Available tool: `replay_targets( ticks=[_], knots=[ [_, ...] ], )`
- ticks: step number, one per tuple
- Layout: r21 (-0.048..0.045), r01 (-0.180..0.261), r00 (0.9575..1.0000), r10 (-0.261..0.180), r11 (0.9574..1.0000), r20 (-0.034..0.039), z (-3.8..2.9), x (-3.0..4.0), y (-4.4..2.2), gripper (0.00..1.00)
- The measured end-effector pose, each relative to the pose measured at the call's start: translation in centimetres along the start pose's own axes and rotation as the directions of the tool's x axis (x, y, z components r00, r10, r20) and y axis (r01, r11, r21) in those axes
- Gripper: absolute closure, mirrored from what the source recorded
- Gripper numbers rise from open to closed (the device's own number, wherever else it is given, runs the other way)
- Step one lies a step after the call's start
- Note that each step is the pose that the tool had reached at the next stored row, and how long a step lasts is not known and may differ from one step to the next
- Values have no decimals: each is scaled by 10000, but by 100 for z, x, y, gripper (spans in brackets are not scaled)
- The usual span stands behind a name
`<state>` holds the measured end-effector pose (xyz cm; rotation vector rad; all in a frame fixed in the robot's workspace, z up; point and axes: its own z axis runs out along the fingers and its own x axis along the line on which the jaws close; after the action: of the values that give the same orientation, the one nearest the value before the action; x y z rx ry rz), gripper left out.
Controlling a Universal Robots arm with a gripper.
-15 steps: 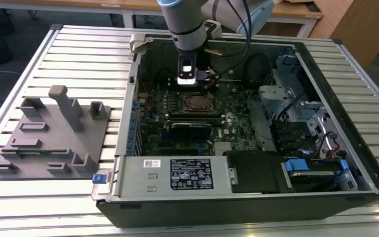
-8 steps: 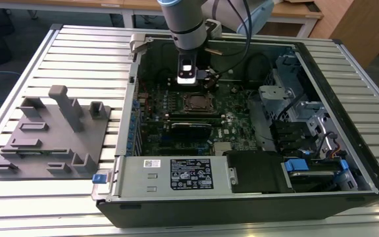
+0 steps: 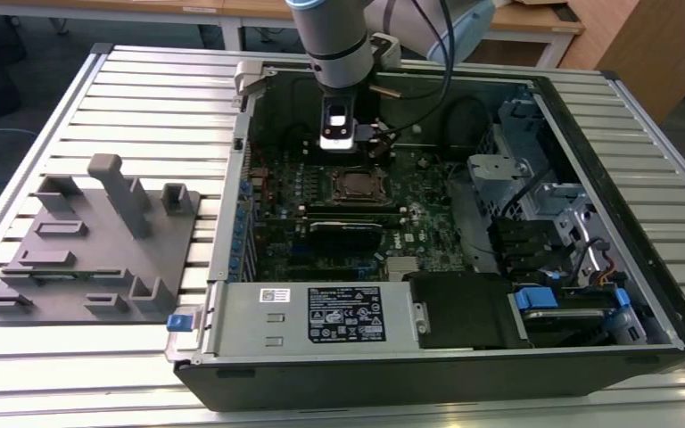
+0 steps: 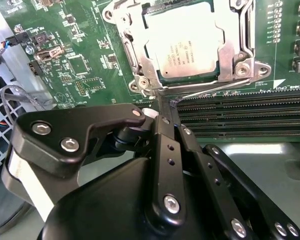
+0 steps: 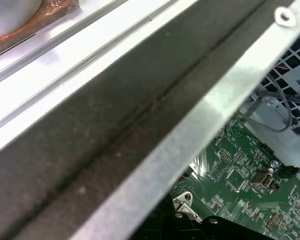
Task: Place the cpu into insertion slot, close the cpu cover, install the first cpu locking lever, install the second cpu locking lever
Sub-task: 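Install the first cpu locking lever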
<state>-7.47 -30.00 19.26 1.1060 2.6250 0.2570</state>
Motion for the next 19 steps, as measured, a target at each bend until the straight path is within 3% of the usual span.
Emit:
replay_targets(
  ticks=[7,19],
  knots=[
    [8,-9,10000,9,10000,10,1,2,3,90],
    [172,52,9998,-56,9998,176,11,-4,8,90]
  ],
)
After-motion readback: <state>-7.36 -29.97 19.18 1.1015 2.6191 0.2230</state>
